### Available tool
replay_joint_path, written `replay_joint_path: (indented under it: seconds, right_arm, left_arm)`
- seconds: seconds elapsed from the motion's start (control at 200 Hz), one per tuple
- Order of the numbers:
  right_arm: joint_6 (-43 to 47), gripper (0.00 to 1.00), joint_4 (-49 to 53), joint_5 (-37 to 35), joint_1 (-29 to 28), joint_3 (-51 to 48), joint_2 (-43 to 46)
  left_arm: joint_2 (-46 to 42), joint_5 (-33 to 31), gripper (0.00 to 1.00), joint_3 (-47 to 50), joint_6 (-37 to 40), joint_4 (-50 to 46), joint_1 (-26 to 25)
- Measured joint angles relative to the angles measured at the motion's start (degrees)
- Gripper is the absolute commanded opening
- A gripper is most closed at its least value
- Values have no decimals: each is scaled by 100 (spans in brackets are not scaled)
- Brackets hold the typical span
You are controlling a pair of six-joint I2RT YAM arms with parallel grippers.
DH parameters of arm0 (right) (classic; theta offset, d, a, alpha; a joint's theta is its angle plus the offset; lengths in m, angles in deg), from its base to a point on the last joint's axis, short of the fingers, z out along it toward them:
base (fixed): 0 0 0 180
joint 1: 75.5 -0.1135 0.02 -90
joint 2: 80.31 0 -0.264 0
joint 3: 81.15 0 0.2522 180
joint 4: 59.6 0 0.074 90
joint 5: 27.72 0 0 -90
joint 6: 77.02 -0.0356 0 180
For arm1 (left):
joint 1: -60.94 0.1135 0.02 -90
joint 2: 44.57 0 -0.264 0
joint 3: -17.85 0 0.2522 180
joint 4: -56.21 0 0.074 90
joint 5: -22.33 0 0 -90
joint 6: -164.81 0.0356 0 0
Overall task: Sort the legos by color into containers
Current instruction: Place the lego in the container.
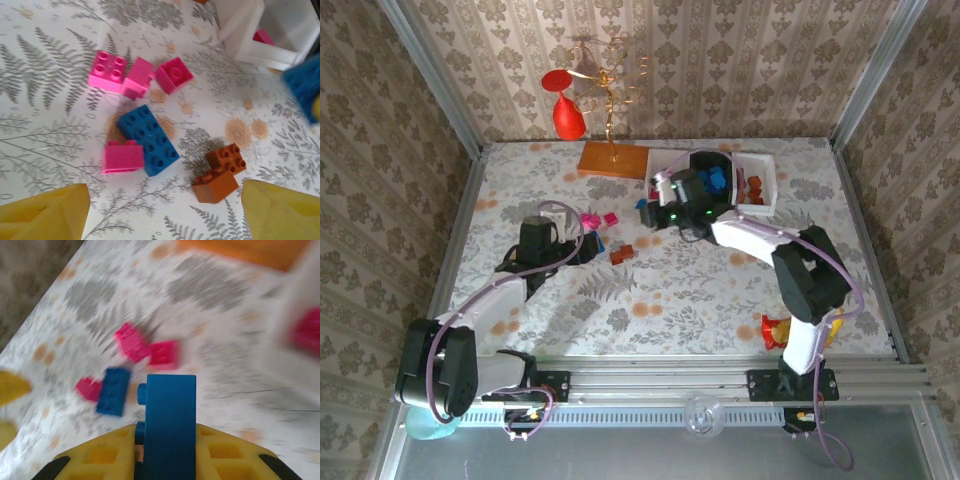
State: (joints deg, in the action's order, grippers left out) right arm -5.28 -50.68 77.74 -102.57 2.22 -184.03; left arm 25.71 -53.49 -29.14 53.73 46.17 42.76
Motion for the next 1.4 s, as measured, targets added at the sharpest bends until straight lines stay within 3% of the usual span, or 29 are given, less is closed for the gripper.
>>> replay_joint_path:
  seconds: [0.225, 0.47, 0.68, 0.795, 0.89, 1.08, 1.215, 1.4]
  right_arm:
    - [-577, 27, -138, -568, 1108, -39, -2]
    - [-796, 32, 9, -990, 1491, 1121, -1139]
    - [-898, 48, 269, -1010, 1639, 1937, -1816]
    - [-933, 57, 179, -870, 1670, 1849, -1711]
    - [-942, 62, -79, -706, 1652, 1231, -1250]
    - [-807, 71, -520, -553, 1261, -247, 146]
    - [-315, 77, -570, -614, 372, -859, 754]
    - [229, 80, -321, -826, -793, -1172, 765]
  left_arm:
    - [221, -4, 80, -133, -42, 109, -306]
    - [243, -28, 80, -197, -85, 173, -525]
    - [363, -39, 81, -282, -85, 162, -577]
    - [380, -98, 82, -284, -79, 114, -570]
    - [389, -118, 82, -284, -79, 42, -483]
    - [400, -160, 83, -284, -76, -72, -149]
    - [446, -181, 83, -284, -46, -81, 37]
    - [669, -302, 82, -293, 103, -179, 184]
